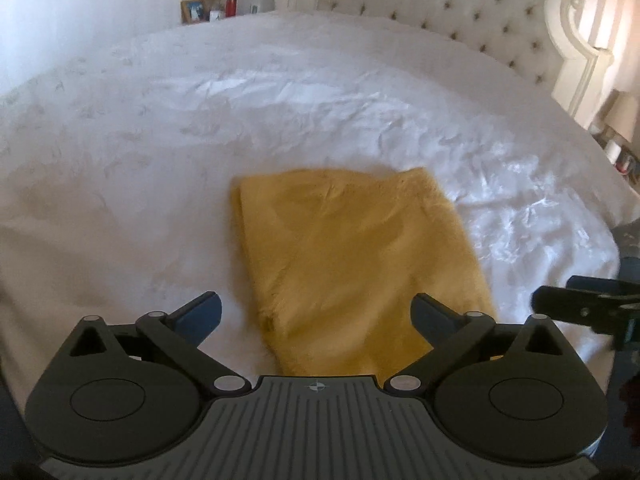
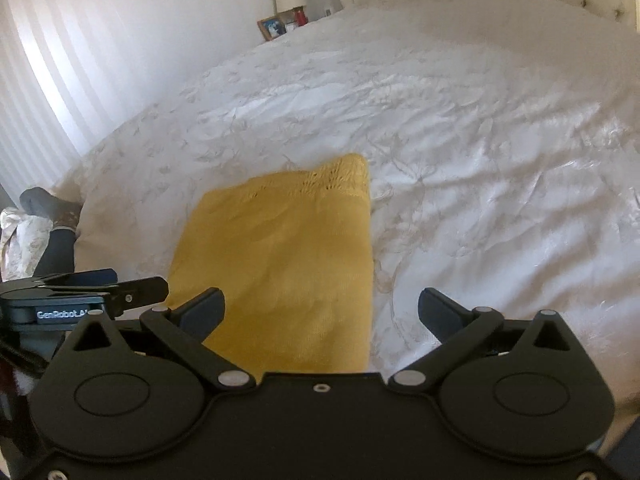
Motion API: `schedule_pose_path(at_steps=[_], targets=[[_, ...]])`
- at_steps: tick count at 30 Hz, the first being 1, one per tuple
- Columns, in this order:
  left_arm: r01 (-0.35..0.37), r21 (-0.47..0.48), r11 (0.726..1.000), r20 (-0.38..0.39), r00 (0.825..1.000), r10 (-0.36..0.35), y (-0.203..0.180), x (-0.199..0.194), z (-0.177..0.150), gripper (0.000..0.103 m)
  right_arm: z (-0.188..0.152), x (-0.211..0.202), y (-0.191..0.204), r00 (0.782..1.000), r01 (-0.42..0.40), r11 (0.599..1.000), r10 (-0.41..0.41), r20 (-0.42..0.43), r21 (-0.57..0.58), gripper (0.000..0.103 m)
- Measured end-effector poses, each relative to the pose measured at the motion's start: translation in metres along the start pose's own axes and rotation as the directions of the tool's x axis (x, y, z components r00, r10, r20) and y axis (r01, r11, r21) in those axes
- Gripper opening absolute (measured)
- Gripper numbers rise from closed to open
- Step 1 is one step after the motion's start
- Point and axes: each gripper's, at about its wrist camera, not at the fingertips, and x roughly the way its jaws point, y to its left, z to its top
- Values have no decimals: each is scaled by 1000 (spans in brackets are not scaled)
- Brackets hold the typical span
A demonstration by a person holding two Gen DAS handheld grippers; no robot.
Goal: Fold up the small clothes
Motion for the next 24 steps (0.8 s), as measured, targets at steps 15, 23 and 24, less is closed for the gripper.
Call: schedule_pose_path(at_steps=[15,23,24], targets=[[-215,3,977,-34,976,215,-17,-24,-1,102,-4,-13,23,999,33,997,-34,-23,-67,102],[-254,1,967,-73,965,253,-23,-31,-2,102,-2,-18,48,973,226,961,-229,-1,-159,102],[-258,4,966,-75,963,257,-24,-32,-4,102,-3,-21,49,971,237,960,-237,17,-151,102]])
